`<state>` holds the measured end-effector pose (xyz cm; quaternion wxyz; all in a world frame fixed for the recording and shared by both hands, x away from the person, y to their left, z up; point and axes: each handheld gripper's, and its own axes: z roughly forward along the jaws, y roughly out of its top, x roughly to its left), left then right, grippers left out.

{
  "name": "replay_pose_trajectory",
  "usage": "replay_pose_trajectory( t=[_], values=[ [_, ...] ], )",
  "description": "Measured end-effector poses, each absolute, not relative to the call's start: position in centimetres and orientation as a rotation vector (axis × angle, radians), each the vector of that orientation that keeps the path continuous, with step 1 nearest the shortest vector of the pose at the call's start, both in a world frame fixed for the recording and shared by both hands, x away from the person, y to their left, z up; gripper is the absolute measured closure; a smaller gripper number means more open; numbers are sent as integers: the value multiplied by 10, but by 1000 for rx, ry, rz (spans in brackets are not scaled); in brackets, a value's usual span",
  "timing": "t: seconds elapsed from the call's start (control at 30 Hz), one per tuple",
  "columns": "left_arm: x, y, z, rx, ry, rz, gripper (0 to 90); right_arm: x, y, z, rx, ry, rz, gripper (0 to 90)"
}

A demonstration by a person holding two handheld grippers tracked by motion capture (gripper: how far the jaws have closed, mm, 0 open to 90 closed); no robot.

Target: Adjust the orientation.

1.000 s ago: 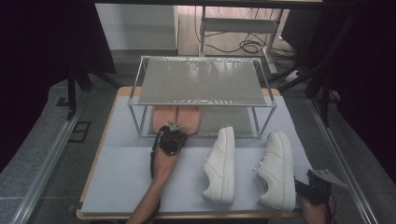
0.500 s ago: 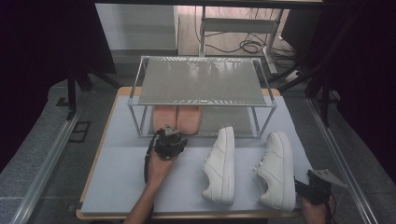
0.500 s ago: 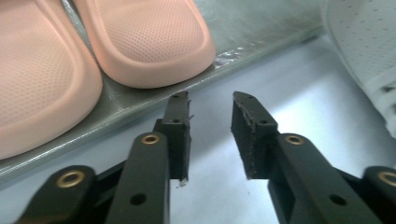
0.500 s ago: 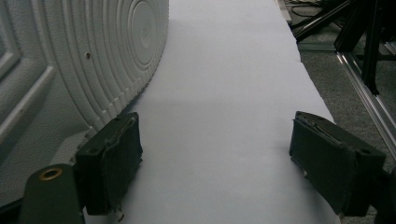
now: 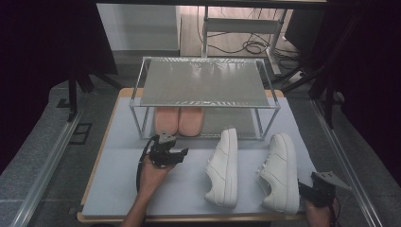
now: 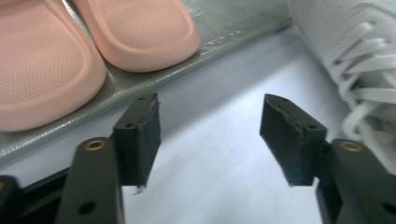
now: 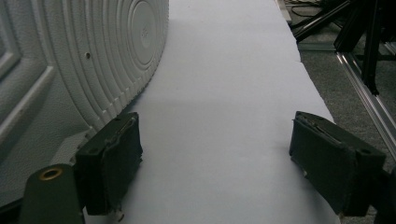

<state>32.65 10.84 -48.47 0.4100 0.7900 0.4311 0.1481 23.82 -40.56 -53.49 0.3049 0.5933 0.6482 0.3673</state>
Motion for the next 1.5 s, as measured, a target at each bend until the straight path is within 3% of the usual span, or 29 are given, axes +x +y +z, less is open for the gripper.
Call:
replay_pose_trajectory(
  t=[0.4, 1.03, 1.5],
  values=[
    [295, 132, -481, 1972, 1073, 392, 138, 238, -405, -535, 1574, 1714, 974, 169],
    [259, 169, -504, 2028, 1127, 443, 122, 238, -405, -535, 1573, 1714, 973, 170],
    [260, 174, -524, 2117, 1185, 441, 124, 238, -406, -535, 1572, 1717, 974, 171]
  ],
)
